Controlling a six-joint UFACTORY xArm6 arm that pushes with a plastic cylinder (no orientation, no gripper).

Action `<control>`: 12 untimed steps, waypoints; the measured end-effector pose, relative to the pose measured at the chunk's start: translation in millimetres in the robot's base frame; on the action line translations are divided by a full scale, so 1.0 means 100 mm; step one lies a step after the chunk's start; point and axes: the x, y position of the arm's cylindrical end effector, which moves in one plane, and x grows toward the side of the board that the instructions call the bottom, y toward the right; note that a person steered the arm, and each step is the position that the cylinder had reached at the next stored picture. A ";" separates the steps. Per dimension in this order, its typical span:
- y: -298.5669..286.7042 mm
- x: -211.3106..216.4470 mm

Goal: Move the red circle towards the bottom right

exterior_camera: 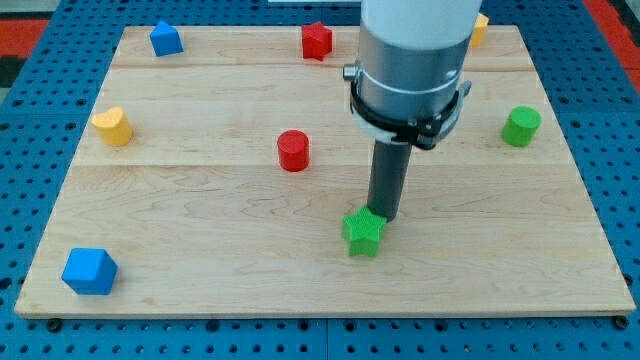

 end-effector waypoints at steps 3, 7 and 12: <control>-0.62 0.18; -1.16 -1.17; -0.59 -0.64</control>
